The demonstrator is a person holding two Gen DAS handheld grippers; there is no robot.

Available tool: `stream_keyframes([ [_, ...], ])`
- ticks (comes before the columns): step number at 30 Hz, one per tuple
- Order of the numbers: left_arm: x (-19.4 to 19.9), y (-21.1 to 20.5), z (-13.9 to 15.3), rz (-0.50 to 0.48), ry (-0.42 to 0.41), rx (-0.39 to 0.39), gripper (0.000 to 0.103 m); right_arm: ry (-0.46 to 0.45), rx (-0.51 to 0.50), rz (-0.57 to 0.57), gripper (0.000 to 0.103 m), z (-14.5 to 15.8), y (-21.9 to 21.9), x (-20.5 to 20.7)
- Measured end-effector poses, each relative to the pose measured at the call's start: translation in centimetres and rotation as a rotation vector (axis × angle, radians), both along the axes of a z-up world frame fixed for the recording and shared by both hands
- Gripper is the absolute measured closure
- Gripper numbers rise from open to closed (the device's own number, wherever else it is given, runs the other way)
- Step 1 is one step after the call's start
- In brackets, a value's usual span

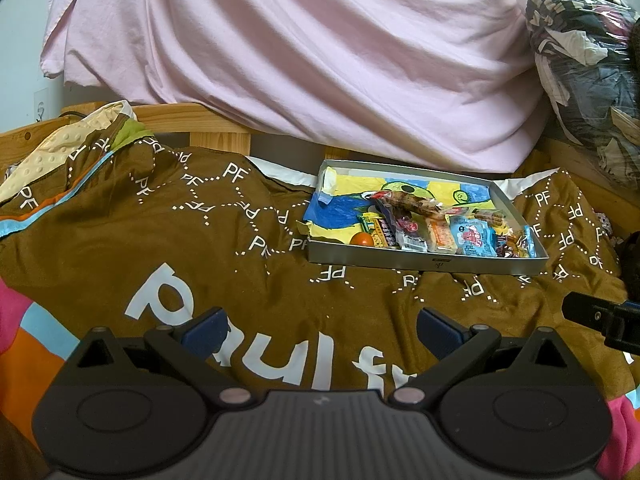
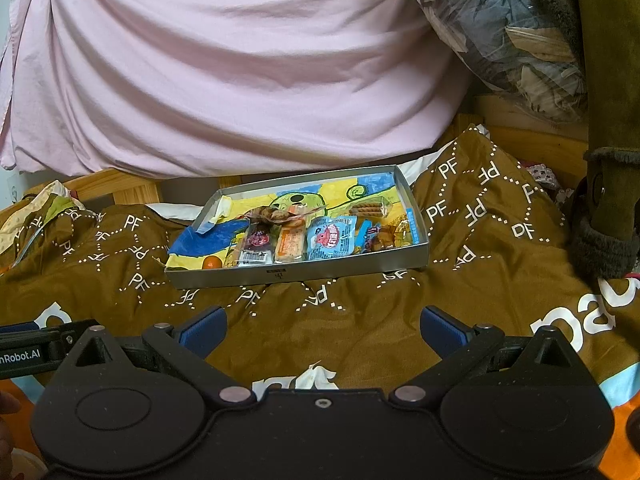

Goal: Organize snacks

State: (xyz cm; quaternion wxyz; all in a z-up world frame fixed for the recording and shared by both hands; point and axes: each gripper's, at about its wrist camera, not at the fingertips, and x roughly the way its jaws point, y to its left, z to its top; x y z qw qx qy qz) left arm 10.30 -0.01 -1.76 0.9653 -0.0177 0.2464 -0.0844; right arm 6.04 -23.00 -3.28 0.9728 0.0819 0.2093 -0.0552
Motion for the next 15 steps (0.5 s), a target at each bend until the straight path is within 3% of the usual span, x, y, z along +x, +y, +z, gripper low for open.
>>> stream_keyframes([
  [15,0.00,0.01,0.01,-0.001,0.001,0.000,0.000,0.003,0.001,0.000,0.001,-0.07,0.00,-0.02],
])
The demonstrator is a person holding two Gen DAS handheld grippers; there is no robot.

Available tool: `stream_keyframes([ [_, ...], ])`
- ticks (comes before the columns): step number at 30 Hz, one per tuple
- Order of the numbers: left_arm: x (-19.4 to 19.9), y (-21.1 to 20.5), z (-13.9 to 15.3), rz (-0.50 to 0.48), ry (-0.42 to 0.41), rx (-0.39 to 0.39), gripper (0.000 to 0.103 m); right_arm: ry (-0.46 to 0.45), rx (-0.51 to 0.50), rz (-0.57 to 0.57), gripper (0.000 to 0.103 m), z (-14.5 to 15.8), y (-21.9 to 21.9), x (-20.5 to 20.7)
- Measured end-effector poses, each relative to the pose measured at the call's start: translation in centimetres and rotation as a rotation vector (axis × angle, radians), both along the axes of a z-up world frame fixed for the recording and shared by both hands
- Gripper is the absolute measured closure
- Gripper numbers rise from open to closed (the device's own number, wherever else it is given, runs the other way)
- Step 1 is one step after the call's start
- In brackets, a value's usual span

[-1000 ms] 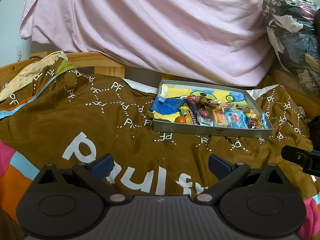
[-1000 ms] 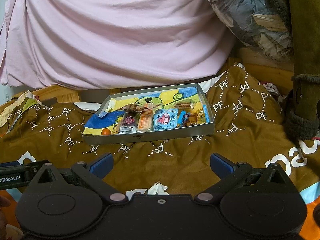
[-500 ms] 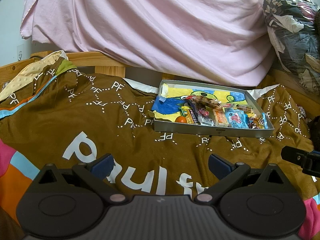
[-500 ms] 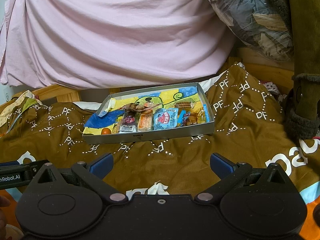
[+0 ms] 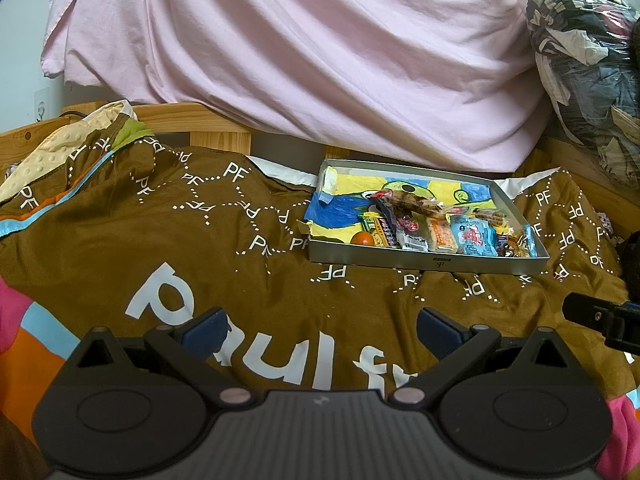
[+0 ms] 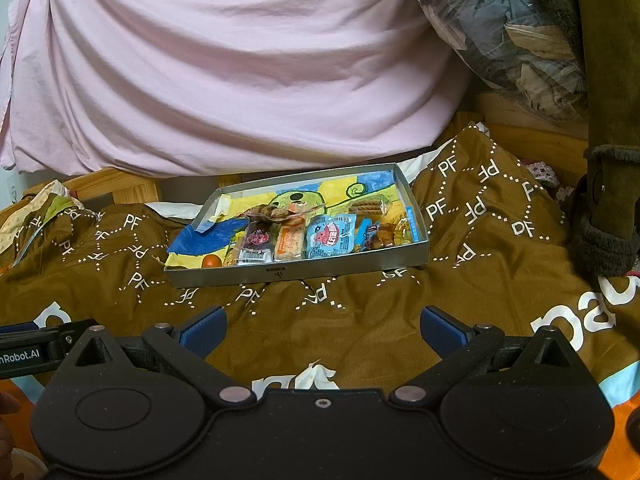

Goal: Organize snacks

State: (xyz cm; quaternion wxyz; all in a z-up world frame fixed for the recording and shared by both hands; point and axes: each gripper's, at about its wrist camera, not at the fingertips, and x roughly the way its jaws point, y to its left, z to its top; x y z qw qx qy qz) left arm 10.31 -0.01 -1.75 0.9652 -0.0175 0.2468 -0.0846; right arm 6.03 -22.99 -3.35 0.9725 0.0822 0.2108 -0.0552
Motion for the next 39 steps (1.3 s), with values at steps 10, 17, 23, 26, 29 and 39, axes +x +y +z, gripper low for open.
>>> stream_keyframes([
  [10,-0.02,0.04,0.01,0.000,0.000,0.000,0.000,0.005,0.002,0.000,0.001,-0.33,-0.05,-0.04],
  [17,0.17,0.29,-0.16,0.024,0.027,0.009,0.000,0.008,0.004,-0.001,0.001,-0.30,-0.08,0.10],
  [23,0.38,0.11,-0.39,0.056,0.057,0.058,0.000,0.014,0.004,-0.001,0.001,-0.42,-0.03,0.08],
  [26,0.42,0.01,-0.39,0.059,0.062,0.058,0.000,0.015,0.004,-0.001,0.001,-0.45,0.00,0.06],
  [29,0.42,-0.01,-0.41,0.057,0.061,0.063,0.000,0.018,0.004,-0.001,0.001,-0.47,0.02,0.06],
  [39,0.31,-0.17,-0.31,0.057,0.059,0.068,0.000,0.036,0.003,0.001,0.001,-0.68,0.22,0.20],
])
